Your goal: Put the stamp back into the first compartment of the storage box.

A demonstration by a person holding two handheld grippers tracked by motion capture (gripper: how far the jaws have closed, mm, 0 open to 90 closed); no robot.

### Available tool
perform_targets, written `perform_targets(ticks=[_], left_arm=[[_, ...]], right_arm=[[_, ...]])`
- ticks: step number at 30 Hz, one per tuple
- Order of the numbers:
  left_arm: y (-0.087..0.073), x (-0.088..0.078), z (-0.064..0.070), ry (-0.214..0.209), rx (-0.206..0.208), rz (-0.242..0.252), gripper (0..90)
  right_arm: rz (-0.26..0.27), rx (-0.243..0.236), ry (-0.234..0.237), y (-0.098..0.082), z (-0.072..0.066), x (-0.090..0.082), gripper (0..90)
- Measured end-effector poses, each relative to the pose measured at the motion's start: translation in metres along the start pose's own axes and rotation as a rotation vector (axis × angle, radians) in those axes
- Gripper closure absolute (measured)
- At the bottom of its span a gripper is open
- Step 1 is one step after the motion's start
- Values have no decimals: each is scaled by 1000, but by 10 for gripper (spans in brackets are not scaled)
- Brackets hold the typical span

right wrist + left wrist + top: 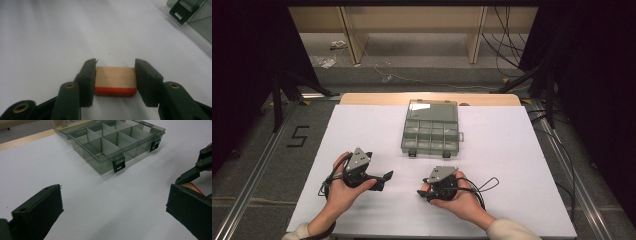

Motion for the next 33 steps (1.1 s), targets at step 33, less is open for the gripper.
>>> perform_targets(ticks=[33], left_arm=[[-1, 1, -1, -5, -13, -3, 0]], right_arm=[[57, 28, -6, 7, 6, -10, 559]])
Point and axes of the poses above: each handheld gripper's, and its own axes: x roughly forward along the jaws, y roughly out of its top, z roughly to its right, the point moved 3 cm from there along x, roughly forward along the jaws, and after that the axes turned 3 degrees about -z, right-handed, at the moved point
